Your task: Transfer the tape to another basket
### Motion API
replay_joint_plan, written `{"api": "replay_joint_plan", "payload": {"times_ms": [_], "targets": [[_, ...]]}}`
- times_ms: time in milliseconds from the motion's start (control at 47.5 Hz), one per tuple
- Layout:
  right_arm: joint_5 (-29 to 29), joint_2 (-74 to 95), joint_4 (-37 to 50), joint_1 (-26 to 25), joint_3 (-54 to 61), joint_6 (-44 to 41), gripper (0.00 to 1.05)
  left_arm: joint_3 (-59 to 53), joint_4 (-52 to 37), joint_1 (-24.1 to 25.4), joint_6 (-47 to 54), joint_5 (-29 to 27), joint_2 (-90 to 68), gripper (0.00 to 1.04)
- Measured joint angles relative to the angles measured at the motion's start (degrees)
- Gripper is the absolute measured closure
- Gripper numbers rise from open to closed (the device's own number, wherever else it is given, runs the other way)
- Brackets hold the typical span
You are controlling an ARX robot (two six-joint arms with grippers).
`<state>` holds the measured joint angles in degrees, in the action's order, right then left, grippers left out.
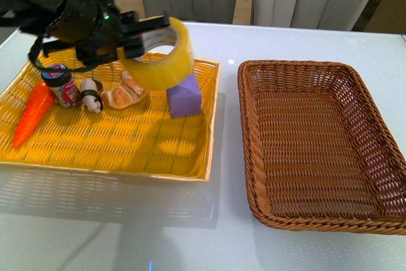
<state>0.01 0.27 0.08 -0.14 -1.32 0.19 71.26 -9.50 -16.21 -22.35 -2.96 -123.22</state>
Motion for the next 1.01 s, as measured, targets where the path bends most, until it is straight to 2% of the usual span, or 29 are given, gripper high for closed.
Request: {"api": "replay_joint_plan", "payload": {"times_ms": [442, 1010], "targets": [[0.0, 0.0, 0.0, 0.0, 0.0, 0.0, 0.09, 20.4, 10.1, -13.0, -1.4, 1.7, -12.0, 0.88], [0.0, 0.0, 0.0, 0.0, 0.0, 0.0, 0.09, 31.1, 17.0, -19.2, -3.0, 6.0, -19.6, 0.88]]}}
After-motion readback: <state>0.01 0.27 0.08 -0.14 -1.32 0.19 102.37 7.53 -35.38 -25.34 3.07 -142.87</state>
